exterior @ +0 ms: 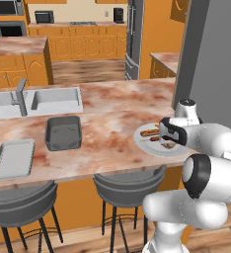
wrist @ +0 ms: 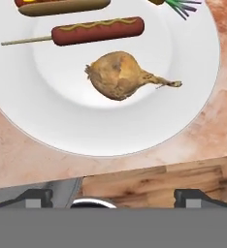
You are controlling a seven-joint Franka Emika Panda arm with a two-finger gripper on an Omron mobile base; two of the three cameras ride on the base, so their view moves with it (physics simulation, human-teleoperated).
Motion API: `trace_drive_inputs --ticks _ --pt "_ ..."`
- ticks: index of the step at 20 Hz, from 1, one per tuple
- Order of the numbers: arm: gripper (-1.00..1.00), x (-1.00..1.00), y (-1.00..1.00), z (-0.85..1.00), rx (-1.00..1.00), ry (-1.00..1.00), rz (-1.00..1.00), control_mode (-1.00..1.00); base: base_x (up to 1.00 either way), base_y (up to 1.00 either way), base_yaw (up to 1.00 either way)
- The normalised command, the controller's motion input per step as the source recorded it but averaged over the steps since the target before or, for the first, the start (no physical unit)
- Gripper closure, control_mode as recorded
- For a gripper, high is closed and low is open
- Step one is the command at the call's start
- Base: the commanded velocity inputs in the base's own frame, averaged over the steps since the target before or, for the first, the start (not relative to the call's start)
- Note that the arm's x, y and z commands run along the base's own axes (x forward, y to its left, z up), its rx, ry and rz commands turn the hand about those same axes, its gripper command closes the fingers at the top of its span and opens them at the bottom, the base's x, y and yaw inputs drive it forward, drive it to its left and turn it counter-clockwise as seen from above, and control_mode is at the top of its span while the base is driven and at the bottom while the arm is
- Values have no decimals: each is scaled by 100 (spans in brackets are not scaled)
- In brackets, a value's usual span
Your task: Place one cooked food and one vegetable from the large plate to each tupperware container.
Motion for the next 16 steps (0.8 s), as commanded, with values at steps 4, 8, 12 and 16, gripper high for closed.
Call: trace_drive_inputs --ticks 4,8,12,16 --pt "-100 37 -12 -30 0 2 0 -100 0 0 0" --pt "-100 36 -10 -34 0 2 0 -100 0 0 0" --pt "-100 23 -1 -29 0 0 0 -100 0 0 0" --pt "-100 26 0 -26 0 0 0 -100 0 0 0"
